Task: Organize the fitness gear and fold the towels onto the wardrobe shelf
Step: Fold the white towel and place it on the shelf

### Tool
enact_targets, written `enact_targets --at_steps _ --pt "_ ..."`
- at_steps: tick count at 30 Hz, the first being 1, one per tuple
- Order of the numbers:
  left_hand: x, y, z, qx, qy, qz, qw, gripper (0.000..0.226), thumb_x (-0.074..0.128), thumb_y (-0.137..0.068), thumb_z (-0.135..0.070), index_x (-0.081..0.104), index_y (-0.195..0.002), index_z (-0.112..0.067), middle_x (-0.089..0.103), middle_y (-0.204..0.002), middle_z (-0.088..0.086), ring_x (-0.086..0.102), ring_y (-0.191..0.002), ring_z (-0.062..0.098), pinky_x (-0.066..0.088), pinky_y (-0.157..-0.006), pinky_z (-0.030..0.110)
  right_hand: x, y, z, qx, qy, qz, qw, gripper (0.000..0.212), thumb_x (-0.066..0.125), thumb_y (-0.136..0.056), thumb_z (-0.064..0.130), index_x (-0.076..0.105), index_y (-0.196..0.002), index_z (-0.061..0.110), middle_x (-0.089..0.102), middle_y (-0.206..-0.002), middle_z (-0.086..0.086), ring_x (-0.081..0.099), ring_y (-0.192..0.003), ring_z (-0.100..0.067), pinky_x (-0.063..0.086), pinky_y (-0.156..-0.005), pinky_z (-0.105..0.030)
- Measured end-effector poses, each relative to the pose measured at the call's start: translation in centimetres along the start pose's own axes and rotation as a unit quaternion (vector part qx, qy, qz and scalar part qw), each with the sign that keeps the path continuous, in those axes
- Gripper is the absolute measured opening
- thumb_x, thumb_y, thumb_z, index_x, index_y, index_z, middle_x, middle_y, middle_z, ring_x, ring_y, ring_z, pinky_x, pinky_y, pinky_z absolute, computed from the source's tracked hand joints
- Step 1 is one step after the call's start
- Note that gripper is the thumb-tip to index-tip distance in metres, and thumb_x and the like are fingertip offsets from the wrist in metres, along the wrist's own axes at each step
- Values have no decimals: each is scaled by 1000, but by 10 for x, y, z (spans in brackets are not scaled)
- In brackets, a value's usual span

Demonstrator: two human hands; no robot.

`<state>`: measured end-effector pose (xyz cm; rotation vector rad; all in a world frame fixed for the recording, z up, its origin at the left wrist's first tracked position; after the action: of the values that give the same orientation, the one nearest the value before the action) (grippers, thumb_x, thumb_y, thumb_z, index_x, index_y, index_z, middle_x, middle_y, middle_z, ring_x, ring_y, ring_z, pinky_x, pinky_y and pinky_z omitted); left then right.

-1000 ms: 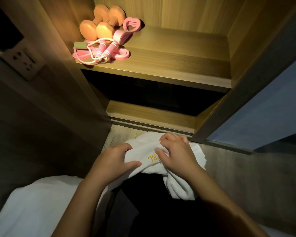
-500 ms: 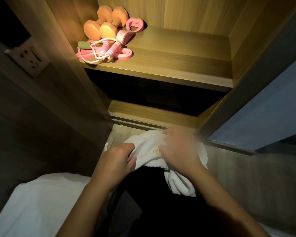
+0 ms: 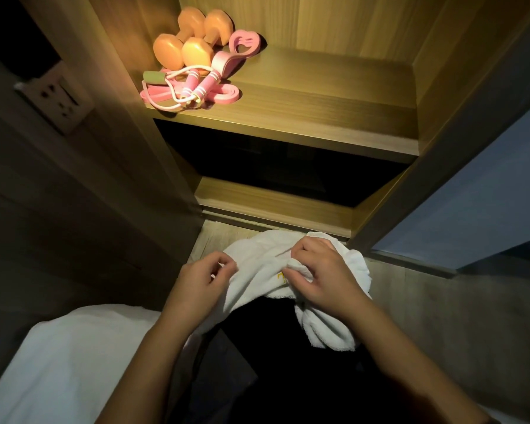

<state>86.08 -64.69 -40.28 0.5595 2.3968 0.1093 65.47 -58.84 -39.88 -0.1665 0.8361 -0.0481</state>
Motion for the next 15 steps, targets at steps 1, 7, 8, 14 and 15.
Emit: enact_targets --at_steps 1,7,8,14,15 --pt "0 -3 7 -33 -7 25 999 10 65 -91 -27 64 -88 -36 65 -75 -12 61 -70 4 46 -63 19 -2 1 -1 0 -1 -7 1000 22 62 -90 28 58 -75 12 54 -87 7 50 -87 -14 31 -93 -21" --pt "15 2 18 -60 -103 172 978 48 82 -76 -31 51 -111 -40 62 -88 -7 62 -67 7 55 -66 26 -2 2 -5 12 -7 -25 1000 13 61 -90 28 63 -80 19 58 -90 12 52 -92 -8 25 -100 -17" --pt "13 1 16 -39 -134 142 980 49 83 -74 -37 50 -110 -39 60 -87 -9 61 -72 7 56 -70 29 -2 1 -6 14 -14 -25 999 11 61 -90 27 63 -80 22 59 -90 14 52 -93 -7 25 -99 -17" --pt "10 -2 14 26 -75 51 996 20 74 -84 -26 60 -92 -37 58 -85 -10 58 -77 9 55 -74 39 -4 -2 -9 37 -36 -32 998 24 62 -88 23 51 -74 39 58 -83 20 54 -91 -5 31 -91 -23" --pt "10 -3 15 31 -66 45 996 16 70 -87 -23 61 -91 -35 58 -88 -11 58 -79 10 55 -76 39 -4 -2 -11 44 -35 -31 998 21 62 -88 23 52 -74 35 58 -82 19 53 -90 -5 31 -90 -23"
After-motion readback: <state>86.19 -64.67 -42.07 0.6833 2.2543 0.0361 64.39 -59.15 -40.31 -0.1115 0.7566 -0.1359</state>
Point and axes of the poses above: each hand's wrist, its own y-axis away from the middle knuckle, its own x-axis out of the palm, z = x × y, the point moved 7 cm from there along -y, towards the middle knuckle
